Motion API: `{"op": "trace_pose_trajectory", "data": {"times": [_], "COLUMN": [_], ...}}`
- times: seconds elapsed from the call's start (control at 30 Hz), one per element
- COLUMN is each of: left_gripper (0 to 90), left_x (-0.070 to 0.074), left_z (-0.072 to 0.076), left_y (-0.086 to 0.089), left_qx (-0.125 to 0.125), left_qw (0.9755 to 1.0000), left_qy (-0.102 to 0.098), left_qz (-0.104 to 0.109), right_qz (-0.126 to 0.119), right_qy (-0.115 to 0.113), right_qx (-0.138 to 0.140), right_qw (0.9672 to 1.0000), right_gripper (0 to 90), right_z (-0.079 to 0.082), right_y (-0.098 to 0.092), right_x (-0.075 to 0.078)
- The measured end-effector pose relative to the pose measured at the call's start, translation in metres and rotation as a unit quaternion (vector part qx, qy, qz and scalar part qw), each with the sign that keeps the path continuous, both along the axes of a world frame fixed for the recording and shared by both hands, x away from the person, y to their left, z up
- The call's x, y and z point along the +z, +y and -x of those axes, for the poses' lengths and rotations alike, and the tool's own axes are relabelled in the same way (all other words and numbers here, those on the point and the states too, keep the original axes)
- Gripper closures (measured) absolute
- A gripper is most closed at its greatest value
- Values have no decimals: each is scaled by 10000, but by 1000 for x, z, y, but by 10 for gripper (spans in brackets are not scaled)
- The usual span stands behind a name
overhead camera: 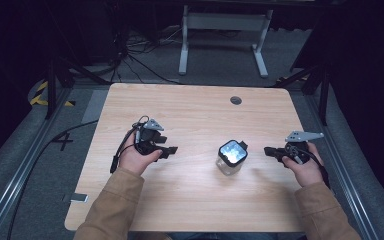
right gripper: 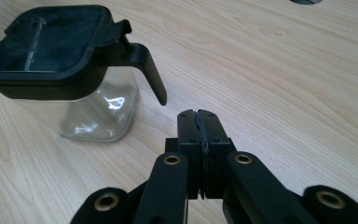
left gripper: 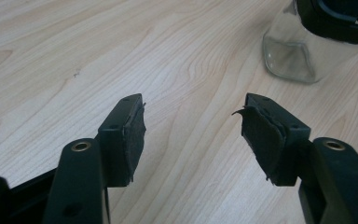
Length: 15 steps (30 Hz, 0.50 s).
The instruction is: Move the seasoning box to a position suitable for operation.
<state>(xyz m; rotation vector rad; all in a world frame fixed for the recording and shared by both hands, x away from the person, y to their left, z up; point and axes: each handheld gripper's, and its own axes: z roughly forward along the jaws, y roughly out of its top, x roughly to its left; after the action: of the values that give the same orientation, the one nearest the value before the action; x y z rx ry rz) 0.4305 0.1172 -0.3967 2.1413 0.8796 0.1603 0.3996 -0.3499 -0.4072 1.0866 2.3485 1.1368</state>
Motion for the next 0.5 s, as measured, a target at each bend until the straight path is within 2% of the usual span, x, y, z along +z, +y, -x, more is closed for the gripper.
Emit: {"op": "trace_pose_trajectory", "data": {"times": [0.07,0.13,0.27,0.33,0.37,0.4,0.5], "left_gripper": [416,496,571,589,605,622,636], "left_x": [1,3,7,8,8,7,6], "left_z": [1,2,6,7,7,8,8], "left_y": [-1,-1,-2,-3,-3,-4,-8], "left_qx": [-24,-77,-159,-186,-186,-315,-342], "left_qw": [10000,9999,9997,9998,9998,9995,9994], "left_qy": [-10,-58,-104,-48,-48,-53,-81], "left_qz": [62,68,134,105,105,79,-9], "right_qz": [5,1,30,15,-10,-18,17], "right_qy": [-15,-27,-80,-70,-47,-6,23], "right_qx": [47,160,325,383,395,446,532], "right_qw": [10000,9999,9994,9992,9992,9990,9986], "right_gripper": [895,897,898,898,898,898,898], "right_z": [1,2,4,4,5,5,7], "right_y": [3,8,18,22,23,26,32], "right_x": [1,2,5,5,5,5,3]}}
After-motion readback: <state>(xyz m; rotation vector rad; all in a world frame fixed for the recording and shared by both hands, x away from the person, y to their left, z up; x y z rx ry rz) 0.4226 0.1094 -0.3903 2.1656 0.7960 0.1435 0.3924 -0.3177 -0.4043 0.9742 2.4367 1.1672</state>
